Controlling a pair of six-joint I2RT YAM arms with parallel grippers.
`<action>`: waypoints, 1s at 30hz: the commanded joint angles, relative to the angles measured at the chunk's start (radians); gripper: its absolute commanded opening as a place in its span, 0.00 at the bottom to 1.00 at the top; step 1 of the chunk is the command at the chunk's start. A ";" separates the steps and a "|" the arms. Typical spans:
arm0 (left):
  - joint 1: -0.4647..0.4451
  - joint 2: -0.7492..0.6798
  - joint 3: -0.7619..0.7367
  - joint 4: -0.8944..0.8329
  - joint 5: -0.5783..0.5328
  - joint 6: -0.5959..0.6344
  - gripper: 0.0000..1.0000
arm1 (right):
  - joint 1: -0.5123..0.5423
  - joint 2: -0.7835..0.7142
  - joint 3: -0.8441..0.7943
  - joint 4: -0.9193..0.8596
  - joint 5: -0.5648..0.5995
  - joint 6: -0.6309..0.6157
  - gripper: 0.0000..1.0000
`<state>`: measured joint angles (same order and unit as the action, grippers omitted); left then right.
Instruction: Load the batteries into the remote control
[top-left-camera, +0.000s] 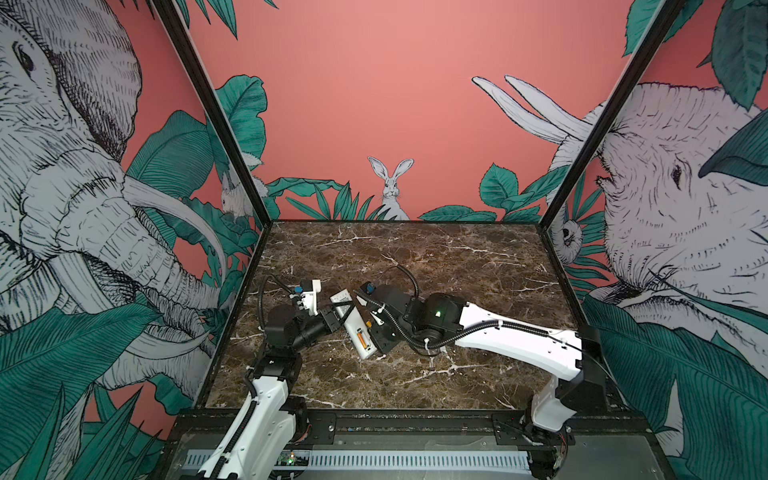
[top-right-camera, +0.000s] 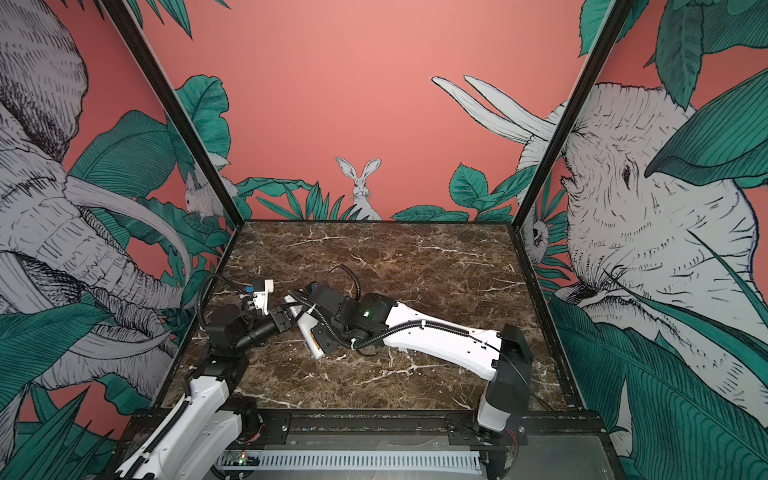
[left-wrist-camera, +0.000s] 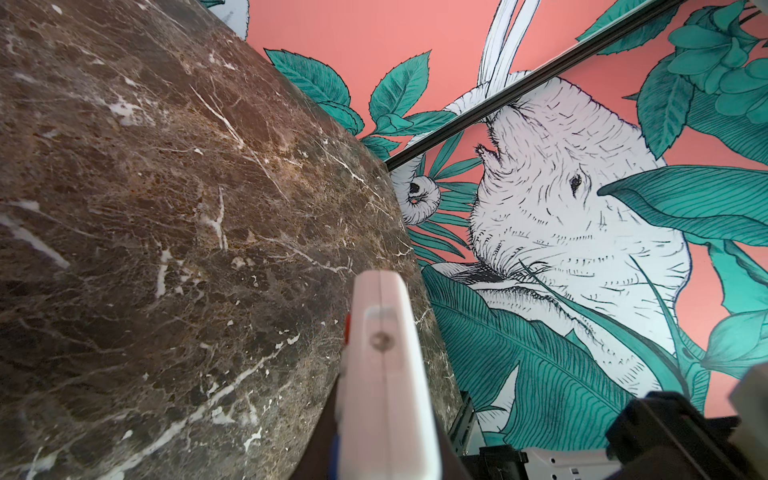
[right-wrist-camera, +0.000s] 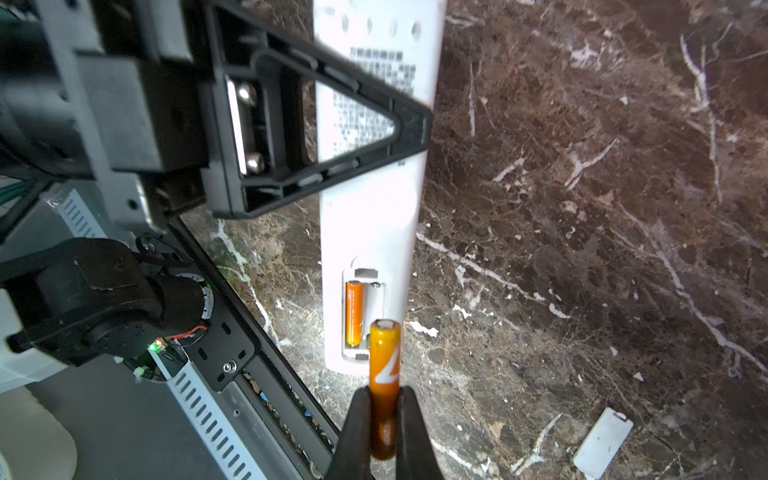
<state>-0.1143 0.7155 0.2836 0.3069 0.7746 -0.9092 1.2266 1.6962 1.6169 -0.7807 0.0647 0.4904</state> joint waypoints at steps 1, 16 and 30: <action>0.005 -0.010 -0.014 0.089 0.022 -0.045 0.00 | 0.010 0.018 0.030 -0.057 -0.006 0.025 0.00; 0.006 -0.029 -0.053 0.130 0.009 -0.119 0.00 | 0.020 0.087 0.088 -0.090 0.003 0.038 0.00; 0.005 -0.062 -0.085 0.142 -0.017 -0.178 0.00 | 0.027 0.122 0.117 -0.135 0.029 0.031 0.00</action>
<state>-0.1143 0.6724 0.2104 0.3923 0.7635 -1.0576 1.2427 1.8118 1.7031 -0.8787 0.0677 0.5228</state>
